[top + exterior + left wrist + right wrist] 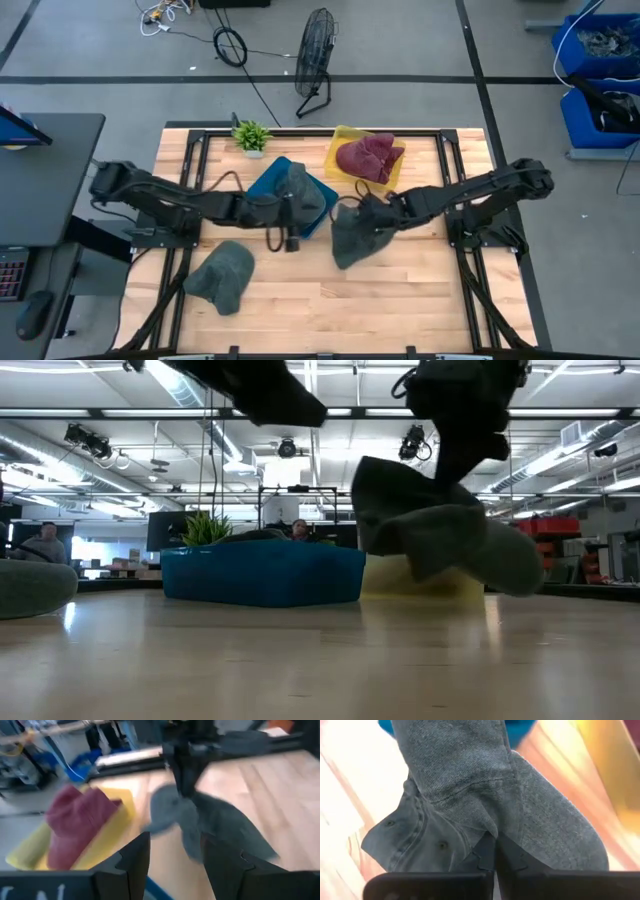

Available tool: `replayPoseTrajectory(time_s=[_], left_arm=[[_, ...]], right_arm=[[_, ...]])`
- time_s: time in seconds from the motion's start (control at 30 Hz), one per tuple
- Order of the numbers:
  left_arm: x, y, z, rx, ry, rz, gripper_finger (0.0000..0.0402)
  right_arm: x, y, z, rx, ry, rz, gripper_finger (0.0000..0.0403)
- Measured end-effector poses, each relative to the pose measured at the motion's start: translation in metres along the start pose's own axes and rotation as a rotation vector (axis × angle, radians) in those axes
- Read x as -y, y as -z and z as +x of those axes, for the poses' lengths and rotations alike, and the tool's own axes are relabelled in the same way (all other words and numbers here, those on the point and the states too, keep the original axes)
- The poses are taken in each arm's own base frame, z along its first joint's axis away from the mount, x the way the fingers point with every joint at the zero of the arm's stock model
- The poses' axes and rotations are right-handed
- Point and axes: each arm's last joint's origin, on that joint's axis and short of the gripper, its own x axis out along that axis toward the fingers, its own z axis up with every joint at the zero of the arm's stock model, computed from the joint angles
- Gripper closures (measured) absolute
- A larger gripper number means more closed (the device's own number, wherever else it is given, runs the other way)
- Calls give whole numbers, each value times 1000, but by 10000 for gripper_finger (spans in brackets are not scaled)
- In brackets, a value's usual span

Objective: Pick & Place hat
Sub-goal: Put the right black cap into the blue bin

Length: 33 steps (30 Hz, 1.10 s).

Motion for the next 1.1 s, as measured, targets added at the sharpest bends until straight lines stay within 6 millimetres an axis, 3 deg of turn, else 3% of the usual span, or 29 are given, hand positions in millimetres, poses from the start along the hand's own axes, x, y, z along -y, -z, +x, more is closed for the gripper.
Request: replayPoseTrajectory(time_s=[0.17,0.37,0.67,1.1], left_arm=[[-10,10,31,55,-53,9,225],[-16,18,52,121,107,2,225],[-16,15,53,176,162,-15,225],[-26,29,56,55,132,136,225]], right_arm=[[3,-8,4,46,-24,-59,398],[4,-14,5,79,-39,-82,398],[6,-23,6,124,-58,-58,398],[-3,-33,3,209,-186,-152,399]])
